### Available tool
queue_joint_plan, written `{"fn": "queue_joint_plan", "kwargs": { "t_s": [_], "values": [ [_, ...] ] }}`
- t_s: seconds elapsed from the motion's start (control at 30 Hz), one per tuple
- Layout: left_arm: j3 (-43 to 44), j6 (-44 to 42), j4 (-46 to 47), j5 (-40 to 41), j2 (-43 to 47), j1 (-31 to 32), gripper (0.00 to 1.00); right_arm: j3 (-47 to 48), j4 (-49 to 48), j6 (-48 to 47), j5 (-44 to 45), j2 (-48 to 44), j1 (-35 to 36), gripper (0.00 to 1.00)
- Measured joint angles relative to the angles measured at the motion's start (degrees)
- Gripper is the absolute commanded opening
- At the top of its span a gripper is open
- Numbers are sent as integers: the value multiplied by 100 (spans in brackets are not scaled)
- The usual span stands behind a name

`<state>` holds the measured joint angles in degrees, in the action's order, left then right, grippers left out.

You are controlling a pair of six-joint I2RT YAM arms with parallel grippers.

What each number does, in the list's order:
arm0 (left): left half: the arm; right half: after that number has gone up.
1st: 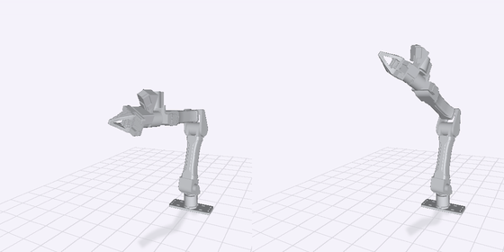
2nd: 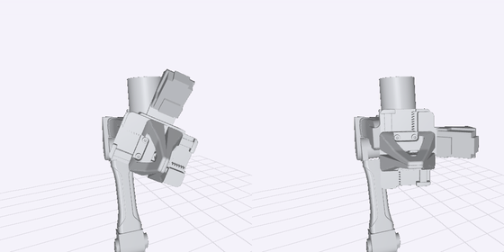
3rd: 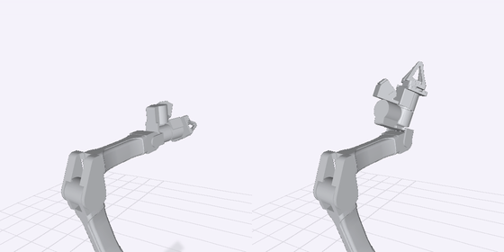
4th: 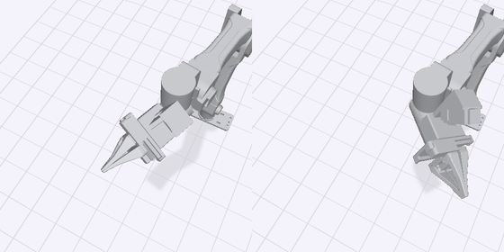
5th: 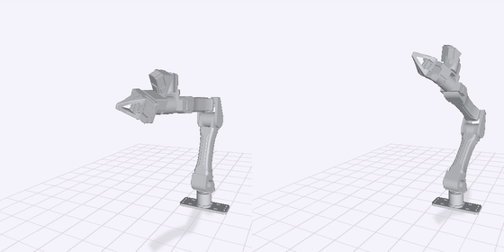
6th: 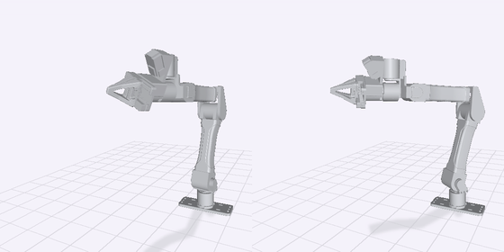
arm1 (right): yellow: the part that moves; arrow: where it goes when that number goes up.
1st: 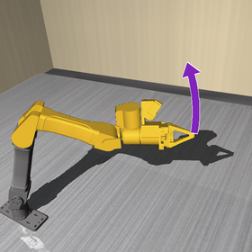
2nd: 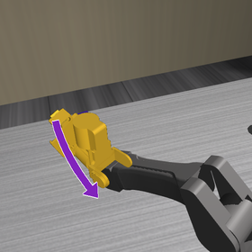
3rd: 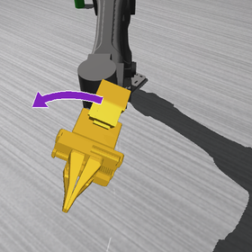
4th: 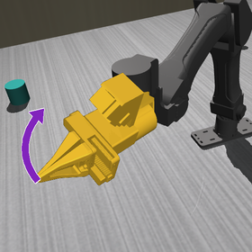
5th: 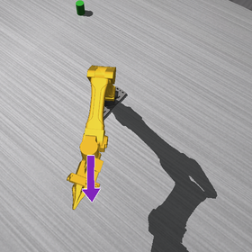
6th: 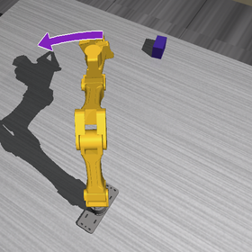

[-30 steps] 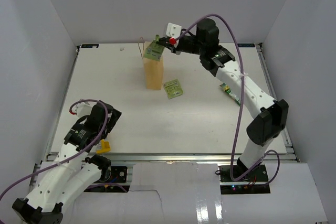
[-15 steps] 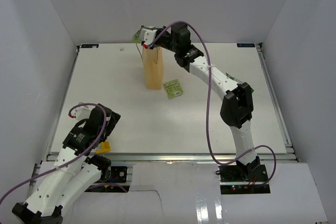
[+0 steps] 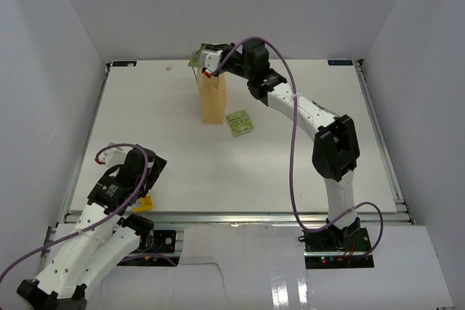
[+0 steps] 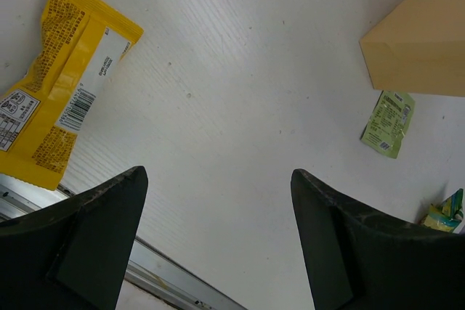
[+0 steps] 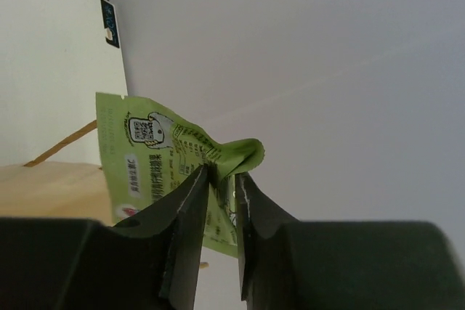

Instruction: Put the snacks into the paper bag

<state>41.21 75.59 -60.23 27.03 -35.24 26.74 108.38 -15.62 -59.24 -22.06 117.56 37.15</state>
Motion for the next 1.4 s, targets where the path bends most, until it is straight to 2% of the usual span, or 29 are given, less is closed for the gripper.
{"fn": "queue_joint_plan", "kwargs": {
  "t_s": [0.07, 0.43, 0.5, 0.63, 0.73, 0.8, 0.9, 1.03, 1.17, 1.2, 1.4],
  "values": [
    [0, 50, -28, 2, -28, 0, 90, -94, 0, -59, -2, -9, -7, 45],
    [0, 232, -103, -2, -164, 0, 90, -258, 4, -116, -59, -142, -39, 54],
    [0, 267, -105, -4, -197, 0, 90, -284, 44, -39, -85, -267, -44, 59],
    [7, 428, -122, -2, -487, 0, 89, -273, 566, 411, -243, -719, -83, 75],
    [90, 597, -205, 39, -1062, 0, 90, -306, 1196, 898, -415, -1250, -140, 79],
    [243, 734, -341, 151, -1620, 0, 92, -726, 1451, 1292, -579, -1849, -247, 80],
    [431, 949, -463, 420, -2566, -28, 91, -2011, 1655, 1794, -949, -3036, -629, 81],
    [450, 254, -282, 693, -3381, -155, 95, -3491, 1982, 2210, -1314, -4039, -1397, 81],
    [459, -1047, 50, 693, -3497, -225, 93, -4835, 2365, 2435, -1471, -4520, -1886, 81],
    [459, -1217, 72, 688, -3464, -225, 91, -5084, 2490, 2474, -1504, -4594, -1939, 81],
    [404, -1786, 203, 579, -3440, -232, 90, -5893, 2712, 2769, -1731, -5047, -2044, 81]
  ]
}}
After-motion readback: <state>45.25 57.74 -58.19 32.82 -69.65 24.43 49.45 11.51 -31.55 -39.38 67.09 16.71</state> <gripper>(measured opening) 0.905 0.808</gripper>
